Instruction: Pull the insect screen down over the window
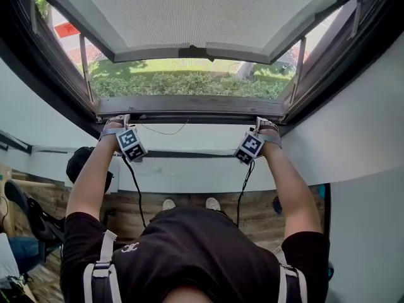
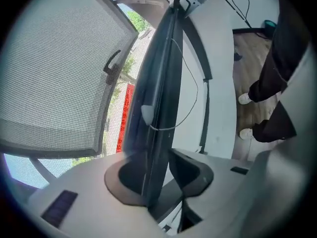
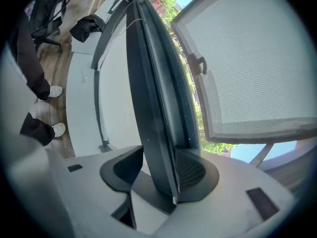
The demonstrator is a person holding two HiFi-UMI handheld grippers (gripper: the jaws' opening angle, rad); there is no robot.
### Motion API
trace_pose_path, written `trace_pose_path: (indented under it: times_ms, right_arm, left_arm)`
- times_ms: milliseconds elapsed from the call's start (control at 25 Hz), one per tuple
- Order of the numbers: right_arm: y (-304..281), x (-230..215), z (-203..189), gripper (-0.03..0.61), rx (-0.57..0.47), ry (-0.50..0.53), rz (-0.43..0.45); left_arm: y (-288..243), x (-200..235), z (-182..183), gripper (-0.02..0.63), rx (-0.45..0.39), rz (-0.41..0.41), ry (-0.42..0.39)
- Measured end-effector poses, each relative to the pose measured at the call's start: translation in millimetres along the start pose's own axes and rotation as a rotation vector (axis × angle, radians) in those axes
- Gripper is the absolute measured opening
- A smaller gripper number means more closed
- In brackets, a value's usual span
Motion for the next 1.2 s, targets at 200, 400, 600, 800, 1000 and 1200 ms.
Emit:
trace_pose_path:
  times_ms: [200, 400, 600, 800, 1000, 1200]
  right_arm:
    - [-5, 0, -1, 0.216, -0.003, 0.014, 0.001]
    - [3, -10, 1, 0.192, -0.052, -0.037, 0.029]
    - [8, -6, -6, 0.235, -0.094, -0.056, 0.017]
    - [4, -6, -8, 0.253, -0.133, -0.098, -0.022]
    - [41, -24, 12, 0.174, -0.331, -0.378, -0.072]
    - [87, -42, 45, 0.042, -0.594, -0.800, -0.028]
  left_arm:
    - [-14, 5, 5, 0.146, -0.056, 0.033, 0.024]
    - [-12, 13, 5, 0.098, -0.088, 0.021, 0.025]
    - [-9, 9, 3, 0.112, -0.121, 0.085, 0.079]
    - [-1, 10, 2, 0.142, -0.152, 0.089, 0.181]
    - [31, 23, 11, 0.081, -0.279, 0.044, 0.438]
    - [76, 34, 35, 0.015, -0.476, -0.008, 0.772]
Point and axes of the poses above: the fingertips, and each gripper's own axes: y backward along the fingers, x to its left, z out of its top, the point moved 3 cm from there along y, backward along the fingers, and after that the axes turned 14 degrees about y, right-handed, at the moved point
